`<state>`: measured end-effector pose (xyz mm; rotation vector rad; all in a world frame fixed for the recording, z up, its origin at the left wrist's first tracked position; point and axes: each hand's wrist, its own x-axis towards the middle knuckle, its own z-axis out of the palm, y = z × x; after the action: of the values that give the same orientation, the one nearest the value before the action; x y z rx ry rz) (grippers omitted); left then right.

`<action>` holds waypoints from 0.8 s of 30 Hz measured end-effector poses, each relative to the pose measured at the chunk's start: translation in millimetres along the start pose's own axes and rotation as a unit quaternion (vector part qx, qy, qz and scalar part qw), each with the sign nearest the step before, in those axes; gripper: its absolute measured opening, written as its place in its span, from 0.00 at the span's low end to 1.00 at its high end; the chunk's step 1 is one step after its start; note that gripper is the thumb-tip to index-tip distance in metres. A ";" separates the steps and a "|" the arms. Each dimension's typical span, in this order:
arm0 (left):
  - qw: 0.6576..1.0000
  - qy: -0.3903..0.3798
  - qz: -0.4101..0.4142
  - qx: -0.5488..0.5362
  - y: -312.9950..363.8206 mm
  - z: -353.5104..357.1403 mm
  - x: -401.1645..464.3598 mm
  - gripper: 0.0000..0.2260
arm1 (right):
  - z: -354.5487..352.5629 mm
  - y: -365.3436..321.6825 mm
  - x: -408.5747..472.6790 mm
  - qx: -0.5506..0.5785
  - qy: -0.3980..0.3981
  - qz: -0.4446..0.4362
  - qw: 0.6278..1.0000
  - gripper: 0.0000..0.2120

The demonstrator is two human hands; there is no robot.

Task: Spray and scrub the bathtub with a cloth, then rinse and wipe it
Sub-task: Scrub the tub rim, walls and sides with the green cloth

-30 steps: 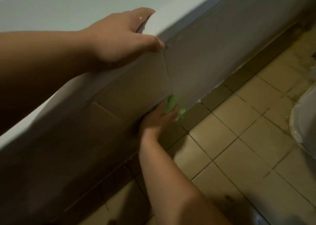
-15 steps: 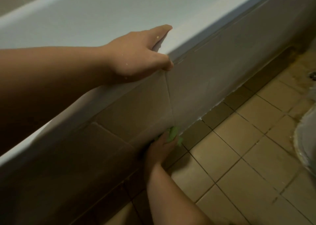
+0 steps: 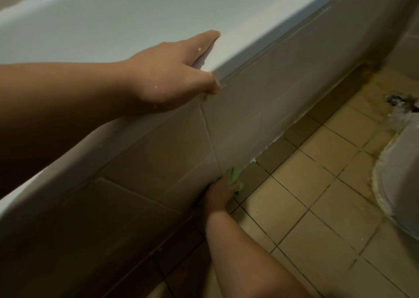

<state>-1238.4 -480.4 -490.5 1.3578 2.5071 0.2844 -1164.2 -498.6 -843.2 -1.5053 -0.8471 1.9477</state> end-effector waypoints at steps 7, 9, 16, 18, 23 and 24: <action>1.000 0.001 0.007 0.003 0.9 -0.5 7.6 0.42 | -2.8 -109.5 71.3 0.093 0.046 0.063 0.993 0.11; 1.000 -0.001 0.005 0.010 2.1 -0.8 9.9 0.42 | 4.0 -102.7 53.3 0.080 0.045 -0.013 0.996 0.13; 1.000 -0.014 0.000 0.007 4.3 -2.3 14.7 0.42 | 6.9 -79.0 40.8 0.044 0.065 -0.010 0.997 0.23; 1.000 -0.016 0.000 0.002 4.6 -3.3 18.7 0.42 | 12.1 -117.2 47.1 0.037 0.040 0.009 0.998 0.23; 1.000 -0.016 0.001 0.007 9.9 -4.3 29.8 0.42 | 39.4 -184.5 -38.9 0.038 0.047 -0.203 0.977 0.29; 1.000 -0.014 0.001 0.007 10.5 -4.3 30.8 0.42 | 40.0 -177.5 -55.3 0.047 0.023 -0.236 0.970 0.32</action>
<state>-1247.7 -449.0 -487.8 1.3594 2.4905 0.2457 -1184.0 -427.9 -667.7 -1.1589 -0.9727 1.5720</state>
